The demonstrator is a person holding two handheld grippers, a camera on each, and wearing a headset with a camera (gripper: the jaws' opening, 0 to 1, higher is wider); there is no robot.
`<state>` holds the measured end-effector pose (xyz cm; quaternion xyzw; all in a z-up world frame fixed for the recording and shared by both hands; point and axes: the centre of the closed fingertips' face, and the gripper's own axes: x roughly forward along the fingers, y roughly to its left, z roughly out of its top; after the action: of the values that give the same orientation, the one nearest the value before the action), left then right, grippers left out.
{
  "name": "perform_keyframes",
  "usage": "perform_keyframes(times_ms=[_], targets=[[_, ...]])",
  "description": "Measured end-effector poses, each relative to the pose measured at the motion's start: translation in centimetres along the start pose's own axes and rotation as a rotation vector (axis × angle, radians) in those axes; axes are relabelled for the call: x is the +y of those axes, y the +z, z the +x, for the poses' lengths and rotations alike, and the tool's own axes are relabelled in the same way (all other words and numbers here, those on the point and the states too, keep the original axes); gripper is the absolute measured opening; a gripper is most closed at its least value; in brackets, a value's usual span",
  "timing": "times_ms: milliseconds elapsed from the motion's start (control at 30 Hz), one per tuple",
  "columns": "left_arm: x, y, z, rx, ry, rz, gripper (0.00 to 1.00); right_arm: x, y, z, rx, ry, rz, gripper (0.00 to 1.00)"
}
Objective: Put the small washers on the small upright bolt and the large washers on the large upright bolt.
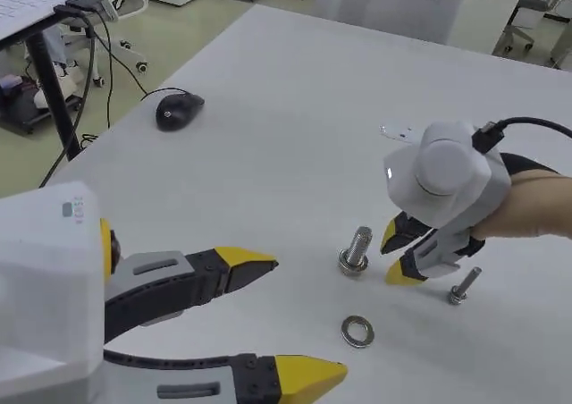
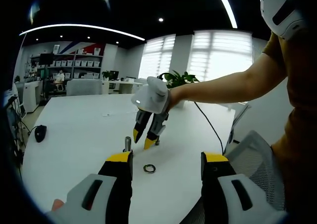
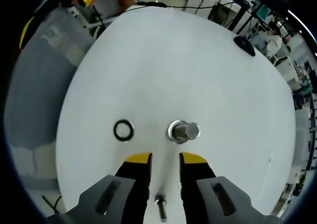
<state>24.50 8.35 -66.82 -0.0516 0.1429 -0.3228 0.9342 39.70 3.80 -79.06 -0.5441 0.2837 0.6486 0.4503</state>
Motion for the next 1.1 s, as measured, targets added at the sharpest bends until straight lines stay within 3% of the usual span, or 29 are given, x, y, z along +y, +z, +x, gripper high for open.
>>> perform_keyframes(times_ms=[433, 567, 800, 967, 1100], targets=[[-1.0, 0.6, -0.1, 0.001, -0.004, 0.019, 0.55, 3.9, -0.1, 0.9, -0.028, 0.050, 0.037, 0.23], [-1.2, 0.5, -0.1, 0.001, -0.003, 0.018, 0.55, 5.2, 0.5, 1.7, -0.035, 0.092, 0.040, 0.24], [-0.9, 0.4, -0.4, 0.004, 0.010, 0.020, 0.55, 5.4, 1.5, 2.7, -0.047, 0.099, 0.027, 0.31], [-0.6, 0.1, -0.6, 0.025, 0.019, 0.034, 0.55, 5.7, 2.2, 3.2, -0.051, 0.111, 0.019, 0.31], [-0.6, 0.4, -0.6, 0.016, 0.016, 0.033, 0.55, 5.9, 2.5, 3.5, -0.056, 0.117, 0.017, 0.33]])
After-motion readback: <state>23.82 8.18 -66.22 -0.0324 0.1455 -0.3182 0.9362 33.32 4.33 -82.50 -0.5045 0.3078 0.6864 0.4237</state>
